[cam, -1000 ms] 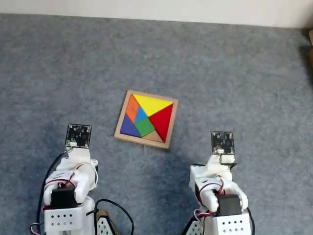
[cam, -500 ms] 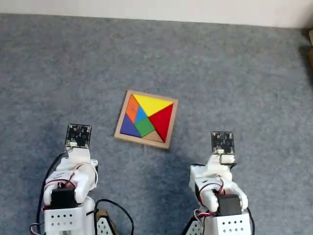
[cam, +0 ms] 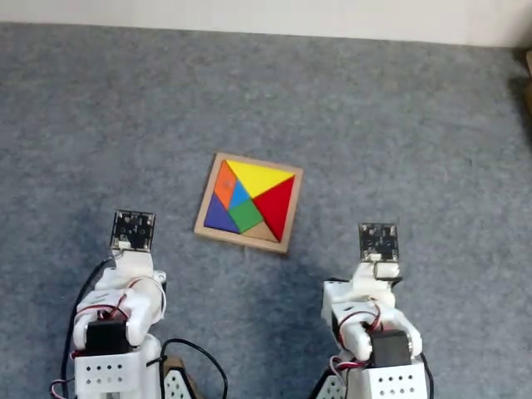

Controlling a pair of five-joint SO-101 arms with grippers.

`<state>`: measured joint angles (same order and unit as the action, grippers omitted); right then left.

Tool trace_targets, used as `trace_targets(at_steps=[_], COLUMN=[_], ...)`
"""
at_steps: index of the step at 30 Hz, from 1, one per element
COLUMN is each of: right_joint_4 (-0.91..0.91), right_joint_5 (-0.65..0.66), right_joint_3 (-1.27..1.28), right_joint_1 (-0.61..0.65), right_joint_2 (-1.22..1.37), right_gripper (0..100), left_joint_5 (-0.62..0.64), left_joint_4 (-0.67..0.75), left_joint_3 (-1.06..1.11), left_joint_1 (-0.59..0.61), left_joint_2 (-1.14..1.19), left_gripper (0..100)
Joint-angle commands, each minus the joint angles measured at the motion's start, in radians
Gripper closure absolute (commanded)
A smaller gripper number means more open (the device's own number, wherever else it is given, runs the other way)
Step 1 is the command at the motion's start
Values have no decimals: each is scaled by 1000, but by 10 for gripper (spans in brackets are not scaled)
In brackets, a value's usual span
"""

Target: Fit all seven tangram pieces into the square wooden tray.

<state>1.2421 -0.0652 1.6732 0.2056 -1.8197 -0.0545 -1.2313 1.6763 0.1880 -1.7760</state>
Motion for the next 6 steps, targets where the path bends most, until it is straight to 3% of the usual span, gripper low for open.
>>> trace_targets(at_steps=[1, 6], right_joint_4=[8, 8], right_joint_5=[-6, -6], right_joint_3=[131, 131], right_joint_1=[-12, -12], right_joint_2=[-18, -18], right_gripper=[974, 974], left_joint_5=[-8, -8], left_joint_4=[-3, -3], left_joint_3=[19, 19], left_joint_1=[-13, -13], left_joint_2=[-45, -45], left_gripper=[995, 995])
